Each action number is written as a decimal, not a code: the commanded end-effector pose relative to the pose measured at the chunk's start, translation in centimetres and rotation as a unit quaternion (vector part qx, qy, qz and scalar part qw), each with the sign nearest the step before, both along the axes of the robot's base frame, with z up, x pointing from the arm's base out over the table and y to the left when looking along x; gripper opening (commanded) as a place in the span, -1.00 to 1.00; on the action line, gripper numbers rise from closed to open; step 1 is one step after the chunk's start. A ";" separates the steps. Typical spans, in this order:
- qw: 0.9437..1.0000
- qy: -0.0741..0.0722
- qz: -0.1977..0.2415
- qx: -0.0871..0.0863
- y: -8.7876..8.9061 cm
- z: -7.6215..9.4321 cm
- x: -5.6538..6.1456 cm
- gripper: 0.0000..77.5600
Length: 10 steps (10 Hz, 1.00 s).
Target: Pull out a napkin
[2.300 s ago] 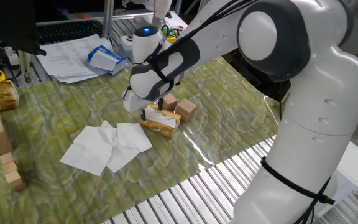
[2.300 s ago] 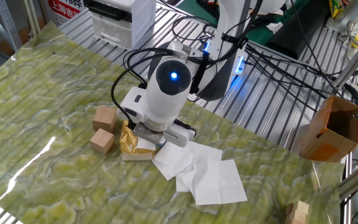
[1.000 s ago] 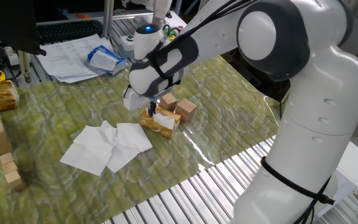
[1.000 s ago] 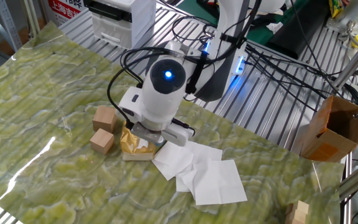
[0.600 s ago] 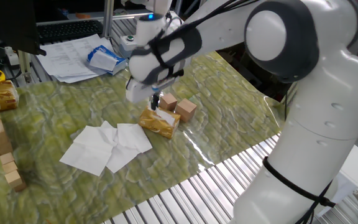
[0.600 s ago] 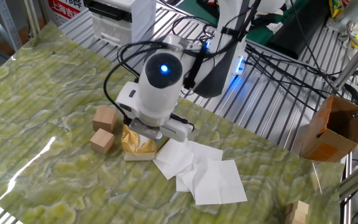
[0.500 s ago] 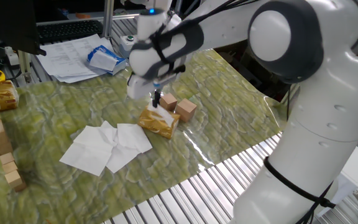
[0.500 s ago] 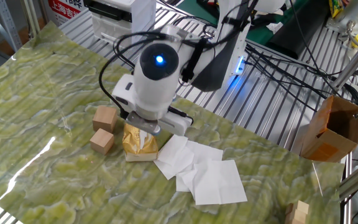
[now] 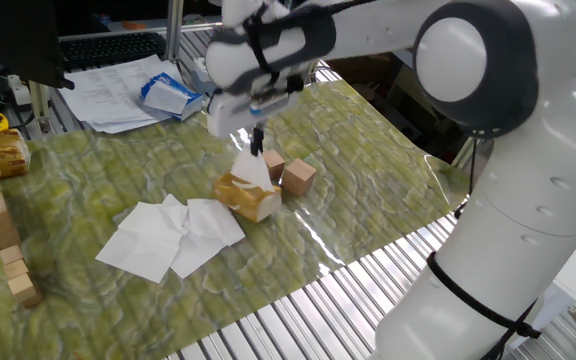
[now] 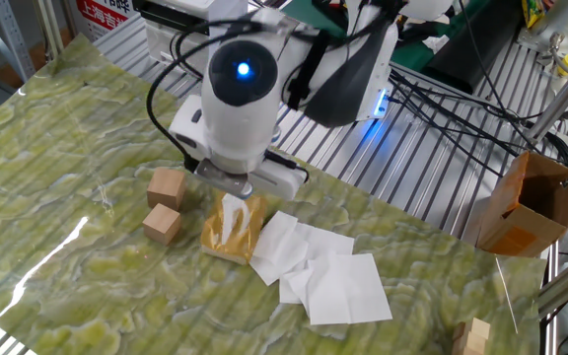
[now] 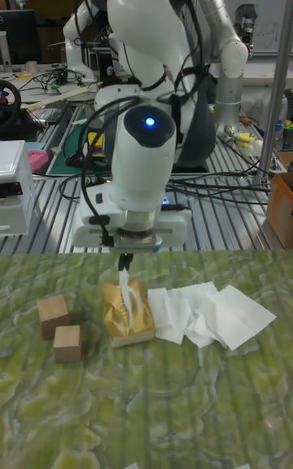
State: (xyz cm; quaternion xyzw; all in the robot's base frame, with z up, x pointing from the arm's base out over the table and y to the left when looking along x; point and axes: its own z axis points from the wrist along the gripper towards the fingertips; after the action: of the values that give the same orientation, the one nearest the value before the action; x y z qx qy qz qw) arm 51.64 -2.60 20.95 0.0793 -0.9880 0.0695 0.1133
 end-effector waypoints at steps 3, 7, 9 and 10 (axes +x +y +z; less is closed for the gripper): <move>0.998 0.047 -0.038 -0.009 4.0 8.2 0.1 -0.97; 0.998 0.057 -0.040 -0.010 4.5 7.4 0.4 -0.97; 0.998 0.057 -0.039 -0.010 4.4 6.9 0.4 -0.97; 0.998 0.058 -0.037 -0.009 4.3 6.9 0.4 -0.97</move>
State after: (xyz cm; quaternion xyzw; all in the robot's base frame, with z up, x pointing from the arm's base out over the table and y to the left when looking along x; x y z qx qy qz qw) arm 51.85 1.71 27.58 0.0479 -0.9823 0.0705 0.1670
